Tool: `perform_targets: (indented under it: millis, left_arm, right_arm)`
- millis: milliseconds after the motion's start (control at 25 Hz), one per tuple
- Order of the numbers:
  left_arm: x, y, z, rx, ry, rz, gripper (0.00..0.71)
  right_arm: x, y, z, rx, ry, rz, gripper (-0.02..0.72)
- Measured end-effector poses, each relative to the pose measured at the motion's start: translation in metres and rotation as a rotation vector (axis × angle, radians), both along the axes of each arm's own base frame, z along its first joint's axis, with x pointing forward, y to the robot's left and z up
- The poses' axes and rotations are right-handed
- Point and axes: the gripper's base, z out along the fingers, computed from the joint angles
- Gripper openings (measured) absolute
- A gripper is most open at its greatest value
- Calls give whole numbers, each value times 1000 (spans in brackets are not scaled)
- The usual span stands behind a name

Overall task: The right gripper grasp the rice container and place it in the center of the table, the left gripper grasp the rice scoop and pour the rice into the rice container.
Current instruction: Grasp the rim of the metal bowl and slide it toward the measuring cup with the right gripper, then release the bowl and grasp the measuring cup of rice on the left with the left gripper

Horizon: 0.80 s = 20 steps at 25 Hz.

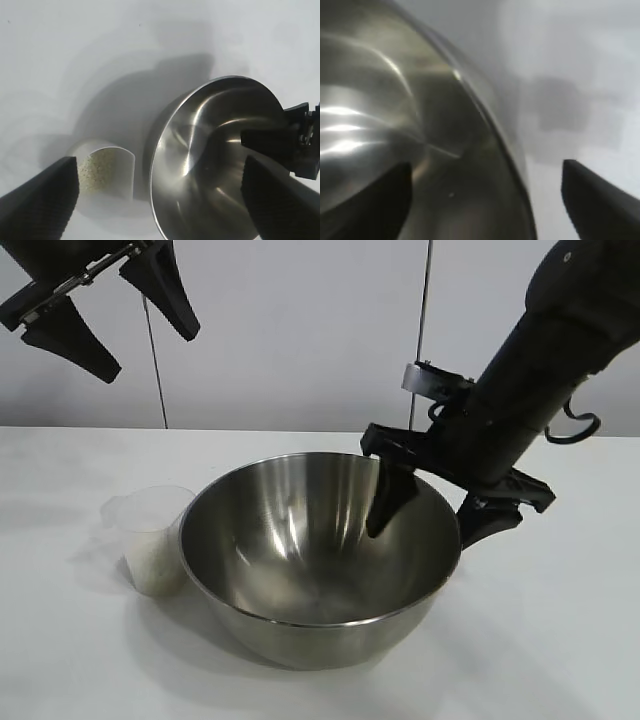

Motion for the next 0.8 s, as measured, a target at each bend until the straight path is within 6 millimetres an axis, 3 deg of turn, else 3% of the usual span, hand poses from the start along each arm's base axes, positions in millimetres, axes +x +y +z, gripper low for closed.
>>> perform_targets:
  millis: [120, 200, 280, 440, 640, 800]
  left_arm:
    - [0, 0, 0, 0, 0, 0, 636]
    - [0, 0, 0, 0, 0, 0, 636]
    - [0, 0, 0, 0, 0, 0, 636]
    - [0, 0, 0, 0, 0, 0, 636]
    - [0, 0, 0, 0, 0, 0, 636]
    - [0, 0, 0, 0, 0, 0, 636]
  right_arm:
    - [8, -3, 42, -25, -70, 40, 682]
    - [16, -18, 68, -70, -109, 41, 686]
    - [22, -39, 83, -123, -103, 32, 686]
    - [30, -101, 107, -239, -81, -47, 683]
    - [19, -160, 128, -281, -72, -159, 669]
    - [-5, -169, 157, -272, -139, -204, 661]
